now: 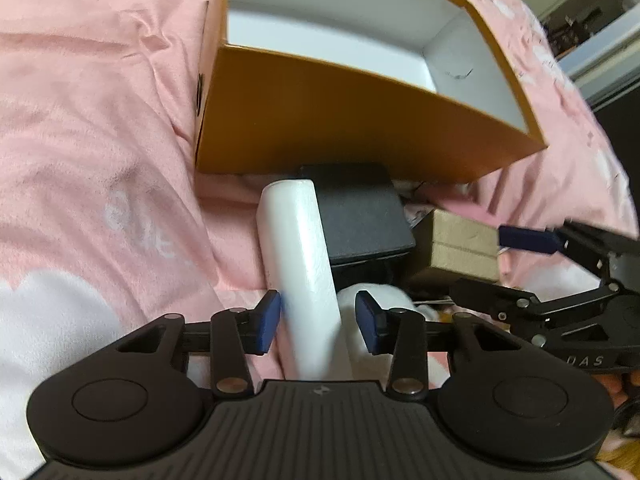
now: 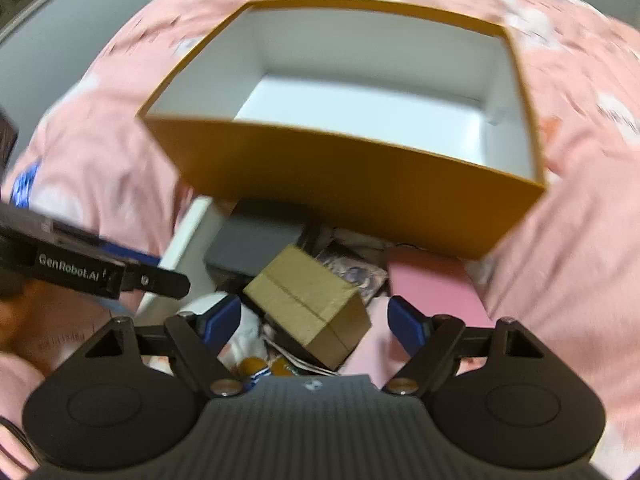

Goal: Organize objects
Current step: 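Lift the gold box with the right gripper while the left gripper grasps the white tube, then carry the gold box and white tube over the orange shoebox with both grippers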

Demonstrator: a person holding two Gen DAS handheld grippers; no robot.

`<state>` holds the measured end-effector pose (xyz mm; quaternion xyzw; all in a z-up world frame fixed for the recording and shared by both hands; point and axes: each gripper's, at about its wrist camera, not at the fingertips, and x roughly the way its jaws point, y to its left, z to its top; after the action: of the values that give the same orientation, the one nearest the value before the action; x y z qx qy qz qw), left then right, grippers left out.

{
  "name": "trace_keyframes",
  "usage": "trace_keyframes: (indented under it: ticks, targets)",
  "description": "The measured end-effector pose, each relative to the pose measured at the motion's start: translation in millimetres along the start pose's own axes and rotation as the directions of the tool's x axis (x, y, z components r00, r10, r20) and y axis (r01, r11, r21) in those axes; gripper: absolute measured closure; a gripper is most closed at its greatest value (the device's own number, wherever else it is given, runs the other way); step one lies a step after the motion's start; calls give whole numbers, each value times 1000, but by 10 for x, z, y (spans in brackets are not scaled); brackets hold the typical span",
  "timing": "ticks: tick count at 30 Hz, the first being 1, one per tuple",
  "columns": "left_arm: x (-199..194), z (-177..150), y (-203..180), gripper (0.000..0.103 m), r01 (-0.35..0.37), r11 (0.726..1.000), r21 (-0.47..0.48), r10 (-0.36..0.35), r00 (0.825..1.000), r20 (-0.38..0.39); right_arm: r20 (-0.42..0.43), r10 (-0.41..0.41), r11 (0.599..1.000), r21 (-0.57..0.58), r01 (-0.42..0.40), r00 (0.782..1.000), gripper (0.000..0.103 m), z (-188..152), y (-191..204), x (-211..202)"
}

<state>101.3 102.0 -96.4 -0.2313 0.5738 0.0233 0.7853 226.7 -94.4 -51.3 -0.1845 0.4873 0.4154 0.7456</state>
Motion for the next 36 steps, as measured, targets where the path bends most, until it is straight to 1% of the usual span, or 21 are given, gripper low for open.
trace_keyframes:
  ticks: [1, 4, 6, 8, 9, 11, 15, 19, 22, 26, 29, 31, 33, 36]
  targets:
    - [27, -9, -9, 60, -15, 1000, 4, 15, 1000, -7, -10, -4, 999, -32, 4, 1000, 22, 11, 40, 35]
    - [88, 1, -48, 63, -36, 999, 1, 36, 999, -29, -27, -24, 994, -106, 21, 999, 23, 43, 82, 110]
    - [94, 3, -42, 63, -43, 999, 3, 43, 999, -27, -35, -31, 988, -153, 26, 999, 27, 69, 122, 129]
    - [94, 3, -43, 64, -44, 999, 3, 44, 999, -26, -43, -38, 979, -202, 28, 998, 32, 109, 152, 147]
    - [96, 3, -45, 64, -45, 999, 2, 45, 999, -26, -44, -44, 973, -227, 33, 998, 33, 137, 159, 157]
    - [117, 4, -56, 65, -47, 999, 1, 47, 999, -25, -47, -68, 959, -278, 53, 997, 39, 160, 190, 154]
    - [137, 4, -82, 66, -52, 999, -1, 52, 998, -22, -76, -82, 945, -324, 53, 994, 41, 160, 207, 145]
    - [45, -17, -67, 70, -74, 997, 8, 74, 997, -6, -102, -102, 936, -347, 61, 990, 46, 135, 227, 86]
    - [-33, -42, -98, 71, -92, 995, 22, 92, 996, 20, -94, -133, 926, -366, 90, 987, 48, 118, 265, 14]
    - [-251, -94, -172, 71, -118, 991, 61, 113, 990, 81, -62, -156, 916, -382, 121, 986, 48, 116, 317, -125]
    - [-442, -130, -258, 71, -137, 985, 101, 122, 983, 139, -31, -159, 915, -381, 135, 987, 49, 136, 351, -252]
    - [-480, -131, -360, 71, -149, 981, 123, 126, 977, 175, -4, -160, 915, -376, 147, 987, 49, 151, 373, -354]
    - [-643, -143, -416, 72, -151, 977, 149, 117, 970, 213, 27, -158, 916, -368, 157, 987, 49, 170, 387, -479]
    - [-884, -107, -508, 72, -130, 976, 176, 80, 961, 265, 80, -147, 919, -358, 166, 986, 49, 221, 413, -683]
